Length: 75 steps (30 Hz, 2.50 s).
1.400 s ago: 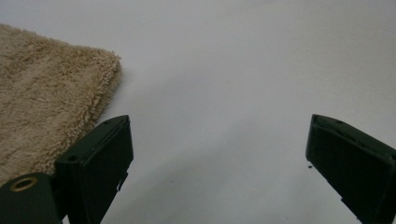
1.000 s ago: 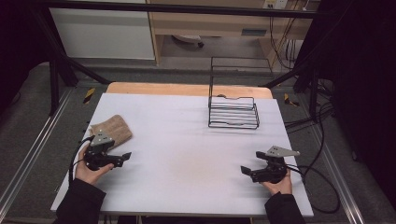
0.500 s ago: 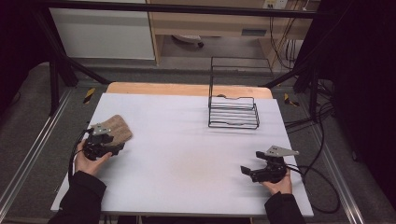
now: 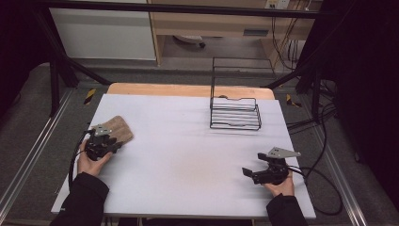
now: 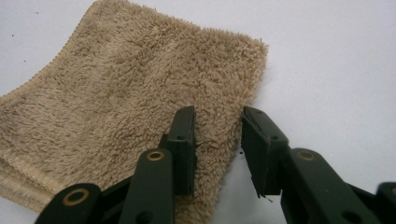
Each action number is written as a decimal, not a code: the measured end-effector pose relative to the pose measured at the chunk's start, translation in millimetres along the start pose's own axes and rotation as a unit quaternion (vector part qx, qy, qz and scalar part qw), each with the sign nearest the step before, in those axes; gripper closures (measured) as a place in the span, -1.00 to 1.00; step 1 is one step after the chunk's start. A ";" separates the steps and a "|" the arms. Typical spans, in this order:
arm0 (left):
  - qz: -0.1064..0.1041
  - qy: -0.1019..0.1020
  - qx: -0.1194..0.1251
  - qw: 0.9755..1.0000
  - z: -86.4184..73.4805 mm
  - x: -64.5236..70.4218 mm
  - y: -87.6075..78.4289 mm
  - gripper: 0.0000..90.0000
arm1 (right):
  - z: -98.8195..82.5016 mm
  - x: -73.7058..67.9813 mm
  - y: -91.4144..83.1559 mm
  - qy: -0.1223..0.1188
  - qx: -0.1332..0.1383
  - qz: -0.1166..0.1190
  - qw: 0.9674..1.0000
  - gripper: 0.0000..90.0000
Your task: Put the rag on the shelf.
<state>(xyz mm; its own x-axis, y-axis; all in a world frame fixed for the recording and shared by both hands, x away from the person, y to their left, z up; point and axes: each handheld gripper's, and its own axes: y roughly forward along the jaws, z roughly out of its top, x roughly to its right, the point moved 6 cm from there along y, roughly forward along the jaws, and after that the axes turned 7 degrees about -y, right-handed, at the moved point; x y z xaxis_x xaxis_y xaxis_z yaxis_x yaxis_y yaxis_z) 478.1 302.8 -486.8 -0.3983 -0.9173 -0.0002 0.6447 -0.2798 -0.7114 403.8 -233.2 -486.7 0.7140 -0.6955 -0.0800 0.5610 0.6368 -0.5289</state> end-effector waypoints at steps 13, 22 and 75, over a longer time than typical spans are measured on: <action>0.024 0.014 -0.003 1.000 1.3 2.2 3.1 0.72 | 0.1 0.8 -0.5 -0.002 -0.001 -0.003 1.000 -0.97; 0.012 -0.005 -0.002 1.000 2.4 -0.4 1.8 0.90 | -0.2 0.7 -0.2 -0.003 -0.003 -0.002 1.000 -0.96; -0.135 -0.035 0.027 0.990 36.6 138.7 -37.3 0.94 | 0.1 0.1 -0.8 -0.004 -0.001 -0.001 1.000 -0.95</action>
<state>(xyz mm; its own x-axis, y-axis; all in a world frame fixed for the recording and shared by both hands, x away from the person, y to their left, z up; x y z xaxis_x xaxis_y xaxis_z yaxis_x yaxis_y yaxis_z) 422.6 175.6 -434.5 -0.5161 -0.8238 0.2346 0.5558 -0.5305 -0.6400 403.5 -233.8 -486.2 0.7167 -0.6935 -0.0727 0.5607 0.6352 -0.5312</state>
